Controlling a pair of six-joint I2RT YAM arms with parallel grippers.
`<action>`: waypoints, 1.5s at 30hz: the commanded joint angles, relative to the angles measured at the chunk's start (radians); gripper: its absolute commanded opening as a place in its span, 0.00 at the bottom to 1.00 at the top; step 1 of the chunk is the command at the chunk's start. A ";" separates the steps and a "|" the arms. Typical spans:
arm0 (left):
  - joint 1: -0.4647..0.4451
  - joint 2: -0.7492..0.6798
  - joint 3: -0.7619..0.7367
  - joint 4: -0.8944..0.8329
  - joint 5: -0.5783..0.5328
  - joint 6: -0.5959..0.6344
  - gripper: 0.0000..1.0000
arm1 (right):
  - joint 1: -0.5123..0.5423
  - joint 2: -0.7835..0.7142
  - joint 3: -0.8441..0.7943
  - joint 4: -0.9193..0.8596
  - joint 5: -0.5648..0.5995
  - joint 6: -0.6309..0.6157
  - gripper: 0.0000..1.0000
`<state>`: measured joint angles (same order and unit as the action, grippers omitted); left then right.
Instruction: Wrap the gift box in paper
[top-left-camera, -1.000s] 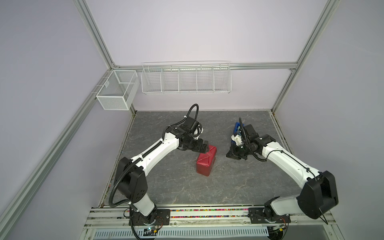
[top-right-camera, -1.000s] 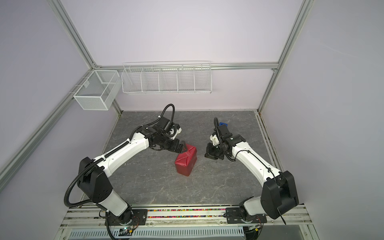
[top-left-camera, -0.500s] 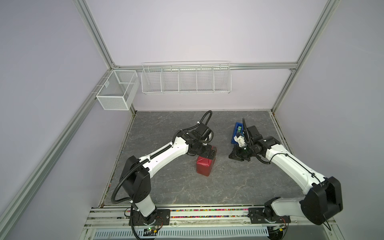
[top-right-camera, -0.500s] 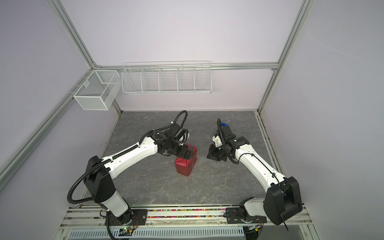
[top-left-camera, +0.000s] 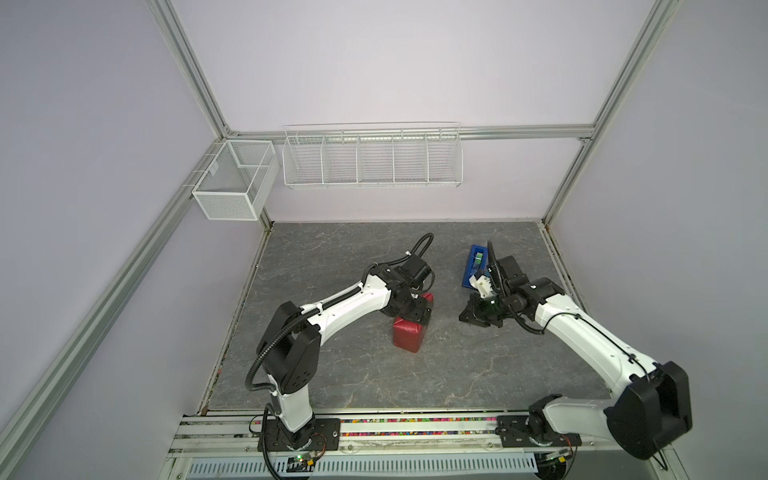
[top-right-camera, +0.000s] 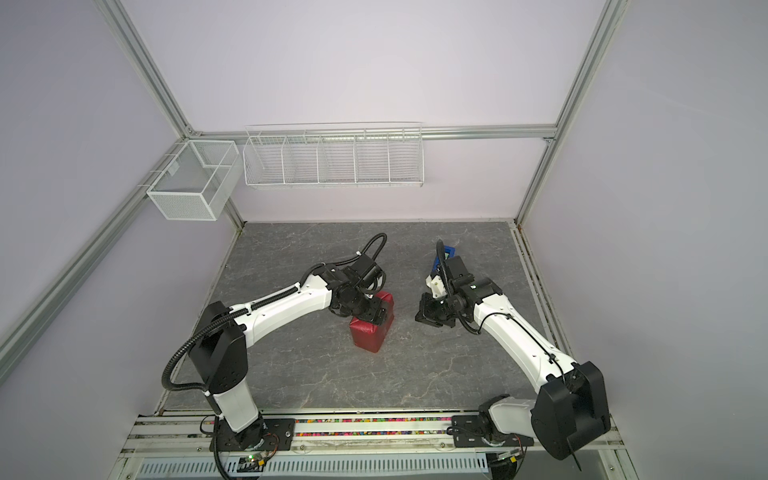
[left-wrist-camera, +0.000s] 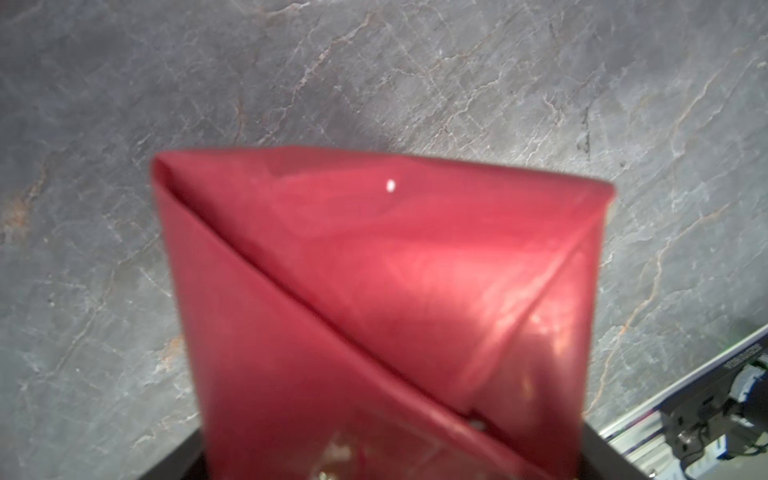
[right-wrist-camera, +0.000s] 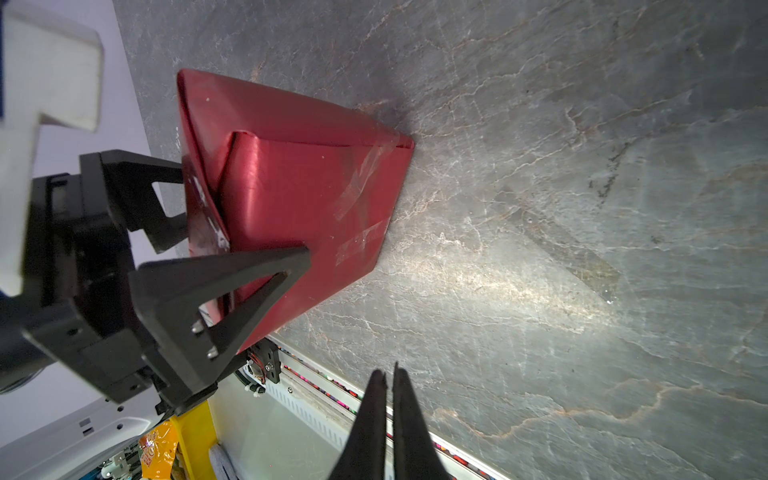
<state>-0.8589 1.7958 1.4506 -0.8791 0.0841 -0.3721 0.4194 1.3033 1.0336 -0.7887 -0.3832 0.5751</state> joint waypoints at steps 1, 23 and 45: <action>-0.007 0.000 0.043 -0.041 -0.011 0.003 0.80 | -0.008 -0.020 -0.010 -0.004 -0.005 -0.009 0.10; 0.309 -0.161 -0.180 0.541 0.483 -0.147 0.77 | -0.123 0.038 0.042 -0.013 -0.089 -0.046 0.09; 0.515 0.151 -0.380 1.179 0.767 -0.452 0.77 | -0.141 0.113 0.082 -0.027 -0.098 -0.051 0.09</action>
<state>-0.3470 1.9240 1.0859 0.1955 0.8211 -0.7841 0.2829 1.4044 1.0943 -0.7963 -0.4717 0.5301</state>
